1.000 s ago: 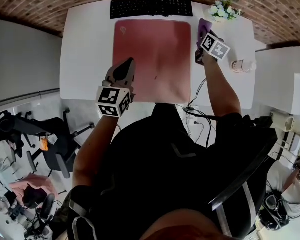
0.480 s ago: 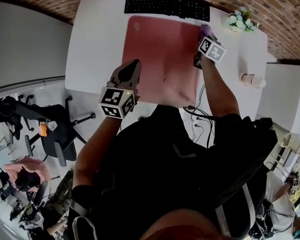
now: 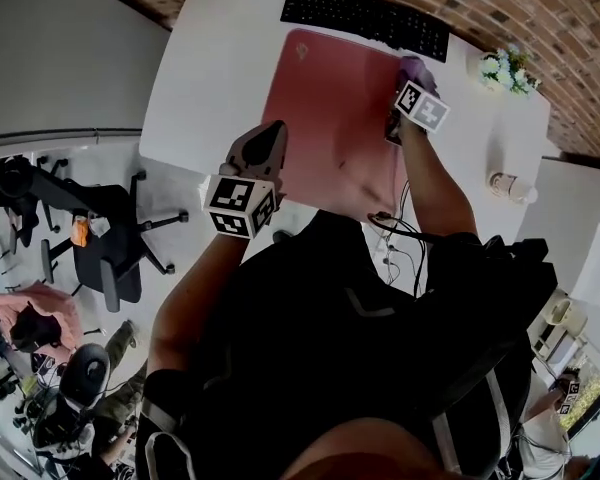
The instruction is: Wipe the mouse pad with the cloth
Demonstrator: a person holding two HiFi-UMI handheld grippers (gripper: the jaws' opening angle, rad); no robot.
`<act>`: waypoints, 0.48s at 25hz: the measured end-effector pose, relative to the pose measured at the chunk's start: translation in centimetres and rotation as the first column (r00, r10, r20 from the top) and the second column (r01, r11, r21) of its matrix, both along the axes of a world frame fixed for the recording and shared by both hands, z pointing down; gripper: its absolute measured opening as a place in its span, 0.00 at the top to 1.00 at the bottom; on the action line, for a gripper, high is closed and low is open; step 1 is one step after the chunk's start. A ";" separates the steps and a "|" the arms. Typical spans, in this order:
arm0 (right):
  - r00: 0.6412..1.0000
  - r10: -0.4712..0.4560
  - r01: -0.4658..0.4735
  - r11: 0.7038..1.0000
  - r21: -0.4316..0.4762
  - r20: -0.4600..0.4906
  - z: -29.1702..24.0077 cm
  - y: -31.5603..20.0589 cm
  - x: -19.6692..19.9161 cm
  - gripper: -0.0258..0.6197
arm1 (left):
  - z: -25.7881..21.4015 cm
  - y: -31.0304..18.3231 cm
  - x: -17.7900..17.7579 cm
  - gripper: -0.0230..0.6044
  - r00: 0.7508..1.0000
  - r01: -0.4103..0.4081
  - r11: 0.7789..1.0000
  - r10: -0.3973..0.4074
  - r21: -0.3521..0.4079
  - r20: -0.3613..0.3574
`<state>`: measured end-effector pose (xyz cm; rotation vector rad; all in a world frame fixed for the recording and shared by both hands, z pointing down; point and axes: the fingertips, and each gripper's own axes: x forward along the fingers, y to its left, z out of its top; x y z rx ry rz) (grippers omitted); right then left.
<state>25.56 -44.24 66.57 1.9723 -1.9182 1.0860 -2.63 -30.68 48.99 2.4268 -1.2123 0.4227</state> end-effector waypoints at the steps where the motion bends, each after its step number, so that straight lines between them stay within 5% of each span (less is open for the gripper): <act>1: 1.000 -0.011 0.011 1.000 0.001 0.002 -0.1 -0.2 -0.5 0.86 | 0.0 0.1 -0.2 0.96 1.000 0.008 1.000 -0.008 0.000 0.001; 12: 0.997 -0.069 0.069 0.998 -0.004 0.031 0.1 -2.5 -5.6 0.86 | -0.2 1.2 -2.2 0.96 0.997 0.073 0.997 -0.073 0.002 -0.002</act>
